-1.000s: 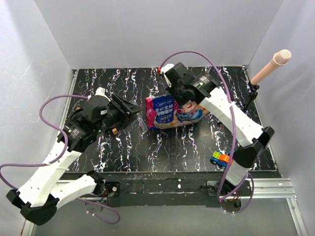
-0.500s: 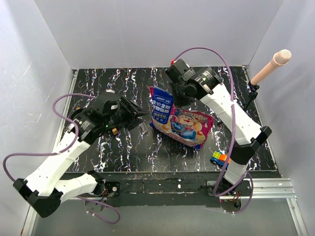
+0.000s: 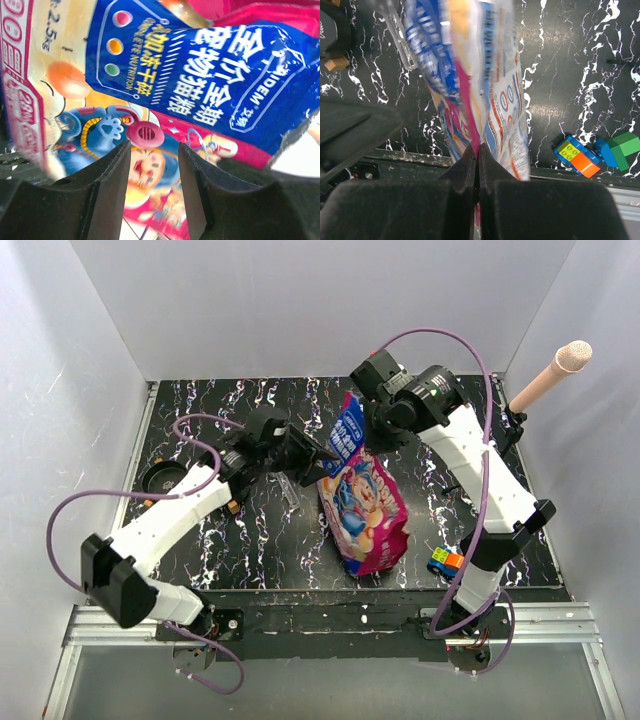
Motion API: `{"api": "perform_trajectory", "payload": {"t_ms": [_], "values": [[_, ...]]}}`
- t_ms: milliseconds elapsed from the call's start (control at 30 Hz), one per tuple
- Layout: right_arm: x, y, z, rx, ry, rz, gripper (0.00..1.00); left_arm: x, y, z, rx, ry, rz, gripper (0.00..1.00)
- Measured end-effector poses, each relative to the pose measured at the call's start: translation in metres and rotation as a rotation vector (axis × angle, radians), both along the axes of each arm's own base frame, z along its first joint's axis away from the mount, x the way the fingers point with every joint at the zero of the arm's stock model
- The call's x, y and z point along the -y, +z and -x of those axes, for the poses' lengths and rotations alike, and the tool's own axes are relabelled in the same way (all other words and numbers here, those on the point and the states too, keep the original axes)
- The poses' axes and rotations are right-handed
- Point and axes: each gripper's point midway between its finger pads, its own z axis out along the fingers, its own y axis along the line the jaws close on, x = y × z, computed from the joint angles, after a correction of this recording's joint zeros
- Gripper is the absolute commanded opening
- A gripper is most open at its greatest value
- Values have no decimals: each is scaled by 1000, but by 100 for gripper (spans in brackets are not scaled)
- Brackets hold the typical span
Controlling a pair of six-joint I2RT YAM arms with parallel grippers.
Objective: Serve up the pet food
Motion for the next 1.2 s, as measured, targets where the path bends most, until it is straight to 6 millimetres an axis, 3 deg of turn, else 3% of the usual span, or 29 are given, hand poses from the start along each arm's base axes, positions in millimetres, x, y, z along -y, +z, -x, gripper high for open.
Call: {"api": "perform_trajectory", "payload": {"t_ms": [233,400,600,767,933,1200], "values": [[3,-4,-2,-11,-38,-42,1,37,-33,-43,-29,-62,-83,40],[4,-4,-6,18,-38,-58,1,46,-34,-62,14,-99,-154,41],[-6,-6,-16,47,24,-78,1,10,-19,-27,55,-104,-196,46],[-17,-8,-16,69,105,-135,1,-11,25,4,197,-148,-145,50],[-22,-6,-10,57,172,-254,1,-3,58,16,363,-255,-142,56],[-42,-3,2,-22,314,-376,1,17,51,41,439,-398,-188,53]]}}
